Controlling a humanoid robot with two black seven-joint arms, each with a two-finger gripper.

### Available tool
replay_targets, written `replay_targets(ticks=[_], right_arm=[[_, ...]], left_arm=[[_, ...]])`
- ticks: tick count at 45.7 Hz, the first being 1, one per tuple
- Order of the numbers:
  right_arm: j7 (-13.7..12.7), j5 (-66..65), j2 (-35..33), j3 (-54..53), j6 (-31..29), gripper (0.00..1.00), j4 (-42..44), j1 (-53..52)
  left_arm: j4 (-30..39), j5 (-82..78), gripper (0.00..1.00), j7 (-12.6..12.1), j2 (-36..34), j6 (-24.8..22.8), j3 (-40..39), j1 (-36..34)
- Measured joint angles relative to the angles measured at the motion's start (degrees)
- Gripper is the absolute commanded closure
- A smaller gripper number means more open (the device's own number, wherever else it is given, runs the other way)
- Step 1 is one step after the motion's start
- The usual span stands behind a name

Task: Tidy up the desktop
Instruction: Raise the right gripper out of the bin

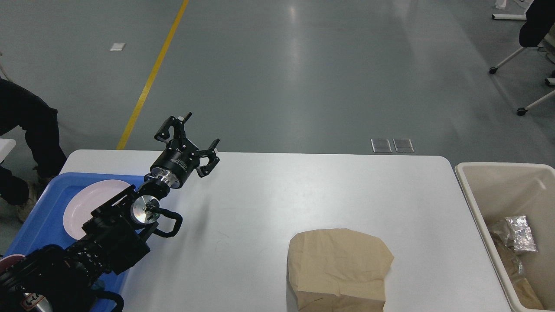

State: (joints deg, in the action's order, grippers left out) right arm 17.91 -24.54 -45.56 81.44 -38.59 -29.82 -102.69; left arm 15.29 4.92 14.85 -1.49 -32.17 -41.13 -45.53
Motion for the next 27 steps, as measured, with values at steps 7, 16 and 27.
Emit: replay_targets(ticks=[7, 16, 27], right_arm=[[0.1, 0.5, -2.2, -2.6, 18.1, 1.00, 0.1, 10.1], [0.1, 3.7, -3.7, -11.1, 33.4, 1.00, 0.1, 24.9], [0.2, 8.4, -1.6, -25.7, 41.2, 1.00, 2.6, 41.5]], left_arm=[[0.0, 0.0, 0.03, 0.0, 0.0, 0.0, 0.0, 0.0], [0.0, 0.0, 0.03, 0.0, 0.0, 0.0, 0.0, 0.0], [0.0, 0.0, 0.03, 0.0, 0.0, 0.0, 0.0, 0.0]])
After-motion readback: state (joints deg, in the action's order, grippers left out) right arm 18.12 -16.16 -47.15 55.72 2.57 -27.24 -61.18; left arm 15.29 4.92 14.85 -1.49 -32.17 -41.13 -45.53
